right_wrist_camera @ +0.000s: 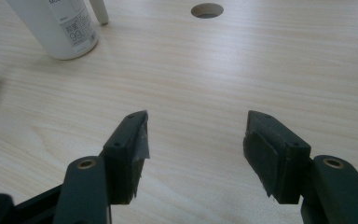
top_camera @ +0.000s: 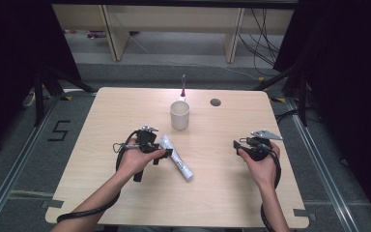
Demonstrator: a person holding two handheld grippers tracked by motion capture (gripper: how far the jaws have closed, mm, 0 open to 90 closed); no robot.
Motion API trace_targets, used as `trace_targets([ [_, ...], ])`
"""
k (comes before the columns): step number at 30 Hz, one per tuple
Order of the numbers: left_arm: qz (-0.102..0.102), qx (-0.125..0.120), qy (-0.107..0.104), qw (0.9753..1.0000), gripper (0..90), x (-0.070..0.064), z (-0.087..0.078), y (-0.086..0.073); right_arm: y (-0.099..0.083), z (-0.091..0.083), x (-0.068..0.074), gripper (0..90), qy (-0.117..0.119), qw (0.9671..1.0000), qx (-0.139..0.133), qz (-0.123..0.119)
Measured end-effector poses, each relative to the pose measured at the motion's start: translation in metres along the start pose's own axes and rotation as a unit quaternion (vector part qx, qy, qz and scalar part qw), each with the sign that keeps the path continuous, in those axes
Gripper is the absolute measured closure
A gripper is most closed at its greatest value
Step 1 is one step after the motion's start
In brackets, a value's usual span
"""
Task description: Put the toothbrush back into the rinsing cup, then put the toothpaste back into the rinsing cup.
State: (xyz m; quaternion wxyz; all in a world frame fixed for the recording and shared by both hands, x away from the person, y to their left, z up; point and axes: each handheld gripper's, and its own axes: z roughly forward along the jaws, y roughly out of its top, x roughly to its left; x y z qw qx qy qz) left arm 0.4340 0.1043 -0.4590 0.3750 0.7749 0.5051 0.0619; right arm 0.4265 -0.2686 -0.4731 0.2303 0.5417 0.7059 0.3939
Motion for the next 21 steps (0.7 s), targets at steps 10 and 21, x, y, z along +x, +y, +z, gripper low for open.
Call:
trace_targets([
  [10, -0.021, 0.03, 0.007, 0.9993, 36.3, -0.006, 0.004, 0.009, 0.003, 0.002, 0.0, 40.3, 0.004, 0.9999, -0.007, -0.008],
  [21, -0.038, 0.099, 0.052, 0.993, 35.8, -0.017, 0.018, 0.023, 0.005, -0.002, 0.004, 40.3, 0.014, 0.9999, 0.001, 0.002],
])
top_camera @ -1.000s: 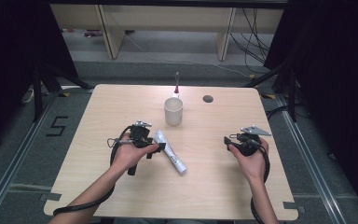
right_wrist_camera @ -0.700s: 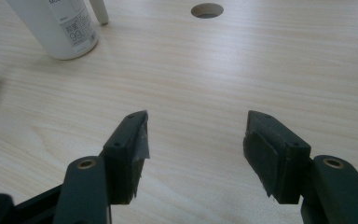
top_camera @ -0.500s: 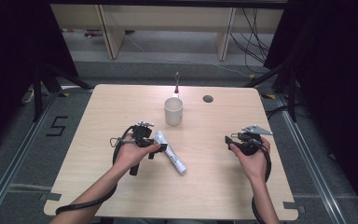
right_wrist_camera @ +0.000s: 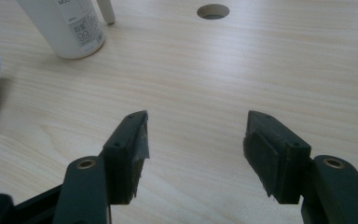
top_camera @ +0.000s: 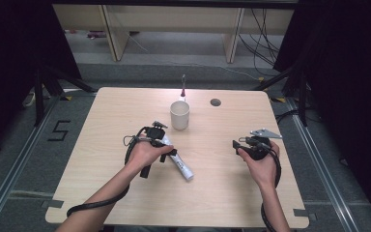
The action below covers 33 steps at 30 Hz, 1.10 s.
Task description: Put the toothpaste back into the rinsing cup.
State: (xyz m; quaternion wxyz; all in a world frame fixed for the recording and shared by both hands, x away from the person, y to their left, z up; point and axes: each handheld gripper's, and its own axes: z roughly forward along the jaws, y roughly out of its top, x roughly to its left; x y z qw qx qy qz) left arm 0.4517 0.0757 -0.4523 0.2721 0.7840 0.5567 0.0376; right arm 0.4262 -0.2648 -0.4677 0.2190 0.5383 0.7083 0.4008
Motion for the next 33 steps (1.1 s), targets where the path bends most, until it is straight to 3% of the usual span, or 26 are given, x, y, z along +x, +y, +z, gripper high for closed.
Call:
trace_targets([
  [1, -0.001, 0.006, 0.004, 1.0, 35.1, 0.0, 0.0, 0.001, 0.001, -0.001, -0.002, 40.3, -0.003, 0.9999, 0.004, -0.016],
  [2, 0.0, 0.012, 0.005, 0.9999, 35.1, 0.0, 0.001, 0.003, 0.0, -0.001, 0.0, 40.3, 0.001, 1.0, 0.001, -0.004],
  [3, -0.004, 0.013, 0.009, 0.9999, 35.1, -0.001, 0.002, 0.005, 0.001, -0.001, -0.002, 40.3, -0.006, 0.9998, -0.005, -0.018],
  [5, -0.003, 0.02, 0.014, 0.9997, 34.7, -0.003, 0.003, 0.008, 0.002, -0.002, -0.002, 40.3, -0.006, 0.9998, 0.0, -0.018],
  [7, 0.002, 0.039, 0.012, 0.9991, 34.6, -0.003, 0.007, 0.012, 0.001, -0.001, 0.001, 40.3, 0.001, 1.0, 0.004, 0.001],
  [10, 0.009, 0.056, 0.014, 0.9983, 33.5, -0.003, 0.014, 0.016, 0.001, 0.0, -0.001, 40.4, 0.0, 0.9999, 0.003, -0.012],
  [11, 0.007, 0.057, 0.016, 0.9982, 33.5, -0.004, 0.016, 0.017, 0.001, 0.0, -0.001, 40.3, 0.0, 1.0, 0.005, -0.007],
  [12, 0.0, 0.061, 0.017, 0.998, 33.5, -0.005, 0.017, 0.018, 0.0, 0.0, -0.002, 40.3, -0.003, 0.9998, 0.004, -0.018],
  [13, -0.022, 0.064, 0.017, 0.9976, 33.4, -0.007, 0.019, 0.018, -0.001, 0.001, 0.0, 40.4, 0.001, 1.0, 0.005, 0.0],
  [14, -0.025, 0.068, 0.02, 0.9972, 33.4, -0.008, 0.021, 0.019, -0.001, 0.002, -0.001, 40.3, 0.005, 1.0, 0.003, -0.001],
  [20, -0.033, 0.095, 0.027, 0.9945, 32.4, -0.009, 0.028, 0.023, -0.001, 0.002, -0.001, 40.4, 0.005, 1.0, 0.004, -0.003],
  [21, -0.037, 0.096, 0.027, 0.9944, 32.3, -0.01, 0.029, 0.024, 0.0, 0.002, -0.002, 40.3, 0.0, 0.9998, 0.003, -0.017],
  [25, -0.046, 0.103, 0.04, 0.9928, 31.1, -0.011, 0.032, 0.026, -0.001, 0.002, -0.001, 40.3, -0.004, 0.9997, 0.009, -0.021],
  [27, -0.036, 0.117, 0.044, 0.9915, 31.1, -0.01, 0.032, 0.027, -0.001, 0.003, -0.001, 40.4, -0.002, 0.9998, 0.009, -0.02],
  [28, -0.036, 0.112, 0.048, 0.9919, 30.7, -0.009, 0.034, 0.027, -0.001, 0.003, -0.001, 40.3, -0.001, 0.9998, 0.01, -0.02],
  [30, -0.051, 0.112, 0.049, 0.9912, 29.6, -0.011, 0.037, 0.026, -0.001, 0.003, -0.001, 40.3, 0.0, 0.9998, 0.01, -0.02],
  [31, -0.044, 0.118, 0.047, 0.991, 29.1, -0.01, 0.038, 0.027, -0.001, 0.004, -0.001, 40.4, 0.009, 0.9998, 0.007, -0.014],
  [33, -0.056, 0.118, 0.039, 0.9906, 28.8, -0.011, 0.042, 0.025, -0.001, 0.004, -0.001, 40.4, 0.011, 0.9998, 0.007, -0.013],
])
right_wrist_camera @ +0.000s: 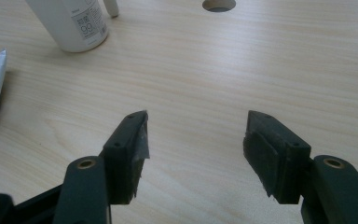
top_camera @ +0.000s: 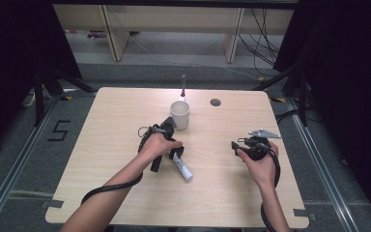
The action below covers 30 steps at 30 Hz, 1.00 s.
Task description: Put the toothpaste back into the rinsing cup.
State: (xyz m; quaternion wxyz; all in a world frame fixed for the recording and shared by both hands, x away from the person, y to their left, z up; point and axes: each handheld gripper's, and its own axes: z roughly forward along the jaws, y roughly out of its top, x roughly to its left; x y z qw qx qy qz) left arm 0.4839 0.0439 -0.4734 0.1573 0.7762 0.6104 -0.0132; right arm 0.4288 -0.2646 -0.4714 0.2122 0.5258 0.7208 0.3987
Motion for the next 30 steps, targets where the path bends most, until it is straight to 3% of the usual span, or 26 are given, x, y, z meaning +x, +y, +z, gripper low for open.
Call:
trace_targets([
  [1, 0.007, 0.007, 0.003, 0.9999, 28.4, 0.0007, 0.0008, -0.0001, 0.0001, -0.0008, -0.0005, 40.4, -0.005, 1.0, 0.001, -0.003],
  [2, 0.007, 0.008, 0.0, 0.9999, 28.3, 0.0003, 0.0018, 0.0, -0.0006, -0.0013, 0.0026, 40.4, -0.003, 0.9998, 0.005, 0.022],
  [3, 0.0, 0.004, -0.002, 1.0, 28.4, -0.0013, 0.0032, 0.0, -0.0008, -0.0014, 0.0024, 40.4, -0.001, 0.9997, 0.003, 0.023],
  [4, 0.006, 0.004, -0.001, 1.0, 28.7, -0.0011, 0.0034, 0.0002, -0.0005, -0.0005, -0.0012, 40.3, -0.001, 1.0, -0.001, 0.005],
  [5, 0.0, 0.001, 0.0, 1.0, 28.8, -0.0024, 0.0049, -0.0001, -0.0005, -0.0005, -0.0021, 40.4, -0.001, 1.0, -0.001, 0.002],
  [7, 0.009, 0.013, -0.001, 0.9999, 29.7, -0.0008, 0.0047, 0.0007, -0.0008, -0.0005, -0.0019, 40.3, -0.004, 1.0, -0.002, 0.003],
  [10, 0.011, 0.011, -0.004, 0.9999, 33.1, -0.0005, 0.0064, 0.0012, -0.001, 0.0001, -0.0022, 40.3, -0.001, 1.0, -0.001, 0.002],
  [11, 0.023, 0.018, -0.002, 0.9996, 34.3, 0.0007, 0.0054, 0.0015, -0.0009, -0.0004, -0.002, 40.3, 0.004, 1.0, 0.0, 0.005],
  [12, 0.025, 0.015, -0.001, 0.9996, 35.9, 0.0005, 0.0055, 0.0013, -0.0007, -0.0009, -0.0015, 40.3, -0.006, 1.0, 0.005, 0.002],
  [14, 0.026, 0.012, -0.004, 0.9996, 38.6, 0.0004, 0.0056, 0.0009, -0.001, -0.0006, -0.0016, 40.3, -0.005, 1.0, 0.006, 0.003],
  [15, 0.031, 0.014, -0.004, 0.9994, 39.8, 0.0013, 0.0052, 0.0008, -0.0014, -0.0008, 0.0004, 40.3, -0.008, 0.9998, 0.01, 0.013],
  [18, 0.038, 0.013, -0.01, 0.9991, 45.1, 0.0031, 0.0046, 0.0008, -0.0012, -0.001, -0.0017, 40.4, -0.008, 0.9999, 0.008, -0.006],
  [19, 0.041, 0.012, -0.01, 0.999, 46.6, 0.0033, 0.0047, 0.0006, -0.0012, -0.0009, -0.0015, 40.4, -0.008, 0.9999, 0.008, -0.006],
  [20, 0.045, 0.014, -0.011, 0.9988, 48.8, 0.0035, 0.0044, 0.0006, -0.0018, 0.0002, 0.0012, 40.3, 0.001, 0.9999, 0.006, 0.014],
  [23, 0.068, 0.024, -0.01, 0.9973, 54.7, 0.0049, 0.0034, 0.001, -0.0018, 0.0007, 0.0019, 40.3, 0.003, 0.9998, 0.006, 0.016],
  [26, 0.078, 0.024, -0.01, 0.9966, 59.8, 0.0047, 0.0035, 0.0015, -0.0028, 0.0018, 0.0004, 40.3, -0.005, 1.0, 0.003, 0.0],
  [30, 0.084, 0.026, -0.004, 0.9961, 60.8, 0.0045, 0.0036, 0.0018, -0.0021, 0.001, 0.0031, 40.3, -0.002, 0.9998, 0.013, 0.012],
])
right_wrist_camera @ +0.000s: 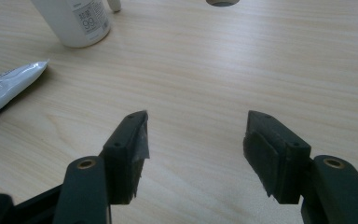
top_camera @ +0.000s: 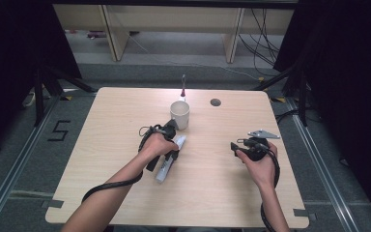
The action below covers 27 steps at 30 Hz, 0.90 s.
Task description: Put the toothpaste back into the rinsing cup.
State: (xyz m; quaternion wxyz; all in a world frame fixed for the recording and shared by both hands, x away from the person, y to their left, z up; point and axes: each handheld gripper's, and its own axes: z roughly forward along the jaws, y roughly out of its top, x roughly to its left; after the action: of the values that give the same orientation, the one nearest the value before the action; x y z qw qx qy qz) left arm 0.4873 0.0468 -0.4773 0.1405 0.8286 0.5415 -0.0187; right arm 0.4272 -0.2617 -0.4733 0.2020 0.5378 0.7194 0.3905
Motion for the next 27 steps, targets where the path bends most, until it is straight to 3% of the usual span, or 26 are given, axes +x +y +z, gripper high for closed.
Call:
trace_targets([
  [2, 0.001, -0.002, 0.002, 1.0, 59.1, 0.0, 0.0, 0.001, 0.0, 0.001, -0.002, 40.3, 0.004, 0.9998, -0.004, -0.017],
  [3, -0.005, -0.014, 0.002, 0.9999, 57.8, 0.0, 0.002, 0.001, 0.0, 0.001, -0.001, 40.3, 0.007, 1.0, -0.002, -0.006],
  [5, -0.005, -0.015, 0.001, 0.9999, 54.4, 0.0, 0.001, 0.003, 0.0, 0.002, -0.001, 40.4, 0.011, 0.9999, -0.005, -0.005],
  [11, 0.007, -0.017, 0.006, 0.9998, 56.7, -0.002, 0.003, 0.008, 0.0, 0.001, -0.002, 40.4, -0.001, 0.9998, -0.002, -0.017],
  [12, 0.009, -0.016, 0.005, 0.9998, 57.7, -0.002, 0.003, 0.009, -0.001, 0.002, -0.003, 40.3, -0.004, 0.9996, -0.002, -0.028],
  [15, 0.02, -0.015, 0.009, 0.9996, 58.4, -0.003, 0.003, 0.009, -0.001, 0.002, -0.002, 40.4, -0.001, 0.9999, 0.0, -0.017],
  [20, 0.04, -0.015, 0.015, 0.999, 60.0, -0.006, 0.003, 0.008, -0.001, 0.003, -0.002, 40.4, 0.009, 0.9998, -0.003, -0.018],
  [22, 0.06, -0.017, 0.02, 0.9979, 60.9, -0.007, 0.004, 0.007, -0.001, 0.003, -0.001, 40.4, 0.012, 0.9998, -0.002, -0.014],
  [23, 0.059, -0.03, 0.022, 0.9976, 61.6, -0.009, 0.006, 0.006, -0.001, 0.003, -0.001, 40.4, 0.006, 0.9999, -0.001, -0.016],
  [26, 0.069, -0.029, 0.017, 0.997, 66.6, -0.011, 0.006, 0.005, -0.002, 0.003, -0.001, 40.4, -0.001, 0.9998, 0.004, -0.021],
  [27, 0.08, -0.018, 0.018, 0.9965, 69.8, -0.011, 0.004, 0.006, -0.001, 0.001, 0.003, 40.4, 0.002, 0.9999, 0.012, 0.0],
])
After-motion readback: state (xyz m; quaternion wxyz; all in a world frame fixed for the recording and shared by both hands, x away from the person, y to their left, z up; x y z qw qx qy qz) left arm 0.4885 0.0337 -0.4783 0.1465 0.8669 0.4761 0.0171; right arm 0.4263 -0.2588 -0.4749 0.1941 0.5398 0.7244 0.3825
